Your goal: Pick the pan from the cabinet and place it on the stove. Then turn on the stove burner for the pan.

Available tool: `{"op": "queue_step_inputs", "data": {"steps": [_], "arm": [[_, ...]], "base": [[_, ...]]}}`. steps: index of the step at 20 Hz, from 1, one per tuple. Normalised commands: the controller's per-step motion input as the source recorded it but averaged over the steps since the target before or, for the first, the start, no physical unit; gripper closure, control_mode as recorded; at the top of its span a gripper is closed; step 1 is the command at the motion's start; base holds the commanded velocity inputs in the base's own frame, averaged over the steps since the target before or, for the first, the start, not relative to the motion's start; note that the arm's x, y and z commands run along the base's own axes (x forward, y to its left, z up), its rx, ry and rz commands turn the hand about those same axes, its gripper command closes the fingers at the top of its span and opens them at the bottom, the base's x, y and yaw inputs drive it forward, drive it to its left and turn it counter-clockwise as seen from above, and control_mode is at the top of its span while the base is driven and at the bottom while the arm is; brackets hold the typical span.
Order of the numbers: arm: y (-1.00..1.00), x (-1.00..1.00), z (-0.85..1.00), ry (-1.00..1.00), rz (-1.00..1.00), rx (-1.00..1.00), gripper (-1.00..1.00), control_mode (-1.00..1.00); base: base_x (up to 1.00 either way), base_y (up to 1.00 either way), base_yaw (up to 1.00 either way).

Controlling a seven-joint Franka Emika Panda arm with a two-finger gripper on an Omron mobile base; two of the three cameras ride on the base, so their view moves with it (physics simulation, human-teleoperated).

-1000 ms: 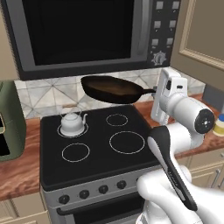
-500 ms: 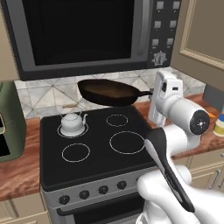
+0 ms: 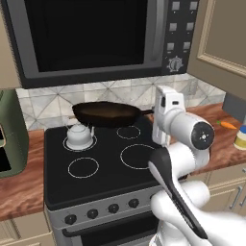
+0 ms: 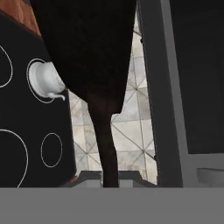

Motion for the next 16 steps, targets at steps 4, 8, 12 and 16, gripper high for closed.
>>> {"op": "queue_step_inputs", "data": {"steps": [4, 8, 12, 16], "arm": [[0.27, 0.05, -0.59, -0.01, 0.06, 0.0, 1.0, -1.0], [0.29, 0.02, -0.66, -0.07, 0.07, 0.0, 1.0, -1.0], [0.34, 0.0, -0.65, -0.13, 0.06, 0.0, 1.0, -1.0], [0.33, 0.0, -0.54, -0.17, 0.02, 0.02, 1.0, -1.0]], "base": [[0.0, 0.0, 0.0], [0.0, 0.0, 0.0], [0.0, 0.0, 0.0], [0.0, 0.0, 0.0]]}}
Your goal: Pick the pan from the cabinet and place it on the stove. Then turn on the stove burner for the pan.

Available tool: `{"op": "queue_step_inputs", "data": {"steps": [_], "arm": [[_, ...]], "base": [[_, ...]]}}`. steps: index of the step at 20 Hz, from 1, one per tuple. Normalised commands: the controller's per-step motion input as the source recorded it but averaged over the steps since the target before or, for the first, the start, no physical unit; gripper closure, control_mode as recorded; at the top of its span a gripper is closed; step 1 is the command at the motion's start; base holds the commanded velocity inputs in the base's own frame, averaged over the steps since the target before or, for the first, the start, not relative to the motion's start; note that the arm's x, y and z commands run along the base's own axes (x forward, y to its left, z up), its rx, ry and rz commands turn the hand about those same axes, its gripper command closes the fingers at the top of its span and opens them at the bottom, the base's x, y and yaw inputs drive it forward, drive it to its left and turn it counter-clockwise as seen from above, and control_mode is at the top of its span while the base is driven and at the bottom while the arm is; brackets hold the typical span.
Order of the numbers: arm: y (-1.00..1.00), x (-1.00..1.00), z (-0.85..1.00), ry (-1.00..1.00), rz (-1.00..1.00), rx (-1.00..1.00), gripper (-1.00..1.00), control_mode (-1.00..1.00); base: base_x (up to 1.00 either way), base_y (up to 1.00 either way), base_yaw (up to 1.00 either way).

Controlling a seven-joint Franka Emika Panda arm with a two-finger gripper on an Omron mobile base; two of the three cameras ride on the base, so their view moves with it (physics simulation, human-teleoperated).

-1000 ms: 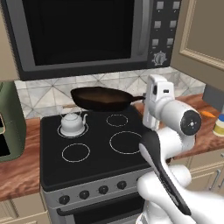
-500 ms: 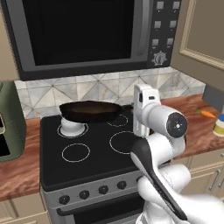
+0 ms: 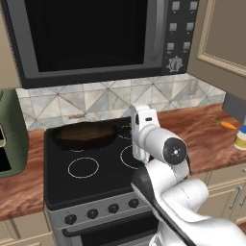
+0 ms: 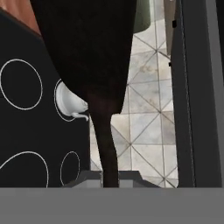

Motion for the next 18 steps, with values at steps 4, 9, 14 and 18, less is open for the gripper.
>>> {"op": "queue_step_inputs", "data": {"steps": [4, 9, 14, 18], "arm": [[0.26, 0.0, -0.42, -0.19, -0.03, 0.08, 1.0, -1.0], [0.16, 0.0, -0.34, -0.16, -0.12, 0.08, 1.0, -1.0], [0.18, 0.0, -0.31, -0.07, -0.17, 0.05, 1.0, -1.0], [0.07, 0.0, -0.21, 0.0, -0.11, 0.01, 1.0, -1.0]], "base": [[0.0, 0.0, 0.0], [0.0, 0.0, 0.0], [0.0, 0.0, 0.0], [0.0, 0.0, 0.0]]}}
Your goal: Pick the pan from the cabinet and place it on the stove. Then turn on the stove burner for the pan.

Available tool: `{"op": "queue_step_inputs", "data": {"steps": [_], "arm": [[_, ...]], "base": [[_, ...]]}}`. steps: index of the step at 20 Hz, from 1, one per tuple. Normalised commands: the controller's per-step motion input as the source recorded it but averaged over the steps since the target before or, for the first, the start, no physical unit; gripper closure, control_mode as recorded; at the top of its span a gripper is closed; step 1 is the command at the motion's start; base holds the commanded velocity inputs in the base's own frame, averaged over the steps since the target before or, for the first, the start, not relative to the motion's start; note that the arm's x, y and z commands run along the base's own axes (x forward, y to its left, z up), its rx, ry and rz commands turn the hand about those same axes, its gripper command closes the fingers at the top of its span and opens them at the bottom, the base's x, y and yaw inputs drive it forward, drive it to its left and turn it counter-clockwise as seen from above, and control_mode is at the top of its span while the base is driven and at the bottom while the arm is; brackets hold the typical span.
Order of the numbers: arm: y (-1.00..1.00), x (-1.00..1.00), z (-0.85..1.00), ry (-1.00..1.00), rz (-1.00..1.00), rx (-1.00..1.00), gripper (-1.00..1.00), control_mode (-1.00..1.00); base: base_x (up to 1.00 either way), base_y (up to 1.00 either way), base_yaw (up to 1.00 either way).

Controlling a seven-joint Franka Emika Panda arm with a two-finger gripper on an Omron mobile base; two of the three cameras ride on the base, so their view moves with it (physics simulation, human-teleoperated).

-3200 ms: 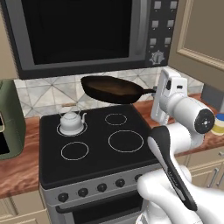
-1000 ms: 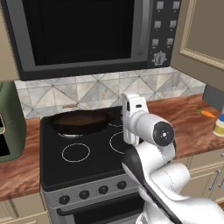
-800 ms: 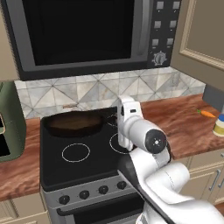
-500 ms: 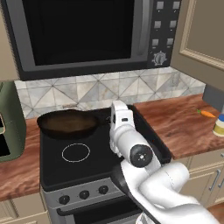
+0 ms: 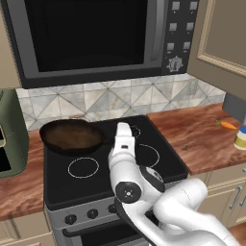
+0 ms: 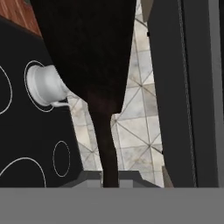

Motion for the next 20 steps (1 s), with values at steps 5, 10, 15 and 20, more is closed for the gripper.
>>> {"op": "queue_step_inputs", "data": {"steps": [5, 10, 15, 20], "arm": [[0.0, 0.0, -0.26, 0.0, 0.0, 0.0, 1.0, -1.0], [0.06, 0.0, -0.38, 0.0, -0.02, 0.0, 1.0, -1.0], [0.11, 0.0, -0.52, -0.04, -0.06, 0.01, 1.0, -1.0], [0.07, 0.0, -0.57, -0.08, -0.13, 0.01, 1.0, -1.0]], "base": [[0.0, 0.0, 0.0], [0.0, 0.0, 0.0], [0.0, 0.0, 0.0], [0.0, 0.0, 0.0]]}}
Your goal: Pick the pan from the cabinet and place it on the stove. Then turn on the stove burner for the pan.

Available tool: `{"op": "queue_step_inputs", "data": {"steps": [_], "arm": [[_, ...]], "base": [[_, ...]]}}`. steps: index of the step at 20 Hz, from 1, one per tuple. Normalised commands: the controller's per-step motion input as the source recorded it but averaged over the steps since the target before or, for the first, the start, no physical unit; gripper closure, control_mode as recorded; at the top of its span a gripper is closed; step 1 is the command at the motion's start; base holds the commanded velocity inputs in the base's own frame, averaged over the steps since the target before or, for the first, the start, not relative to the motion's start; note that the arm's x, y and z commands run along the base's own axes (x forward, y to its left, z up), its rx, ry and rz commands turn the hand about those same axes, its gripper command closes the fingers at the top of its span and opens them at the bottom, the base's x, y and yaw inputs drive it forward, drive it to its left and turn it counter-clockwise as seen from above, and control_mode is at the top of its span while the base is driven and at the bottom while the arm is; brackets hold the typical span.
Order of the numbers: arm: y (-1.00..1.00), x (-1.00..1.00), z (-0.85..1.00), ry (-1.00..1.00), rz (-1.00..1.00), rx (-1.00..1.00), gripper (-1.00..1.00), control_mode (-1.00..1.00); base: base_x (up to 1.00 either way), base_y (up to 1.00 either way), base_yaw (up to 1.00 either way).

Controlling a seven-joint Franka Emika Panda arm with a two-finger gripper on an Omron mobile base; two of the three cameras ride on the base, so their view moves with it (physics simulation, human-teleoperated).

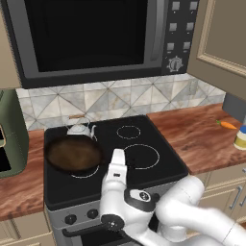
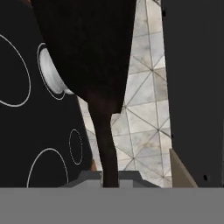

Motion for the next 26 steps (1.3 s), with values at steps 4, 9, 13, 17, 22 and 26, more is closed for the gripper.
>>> {"op": "queue_step_inputs", "data": {"steps": [4, 9, 13, 17, 22, 26], "arm": [[0.04, 0.0, -0.51, -0.06, -0.2, 0.0, 1.0, -1.0], [0.03, 0.01, -0.46, -0.01, -0.22, 0.0, 1.0, -1.0], [0.08, 0.05, -0.47, 0.0, -0.22, 0.0, 1.0, -1.0], [0.19, 0.1, -0.43, 0.0, -0.19, 0.0, 1.0, -1.0], [0.3, 0.14, -0.39, 0.0, -0.15, 0.0, 1.0, -1.0], [0.41, 0.14, -0.35, 0.0, -0.11, 0.0, 1.0, -1.0]], "base": [[0.0, 0.0, 0.0], [0.0, 0.0, 0.0], [0.0, 0.0, 0.0], [0.0, 0.0, 0.0], [0.0, 0.0, 0.0], [0.0, 0.0, 0.0]]}}
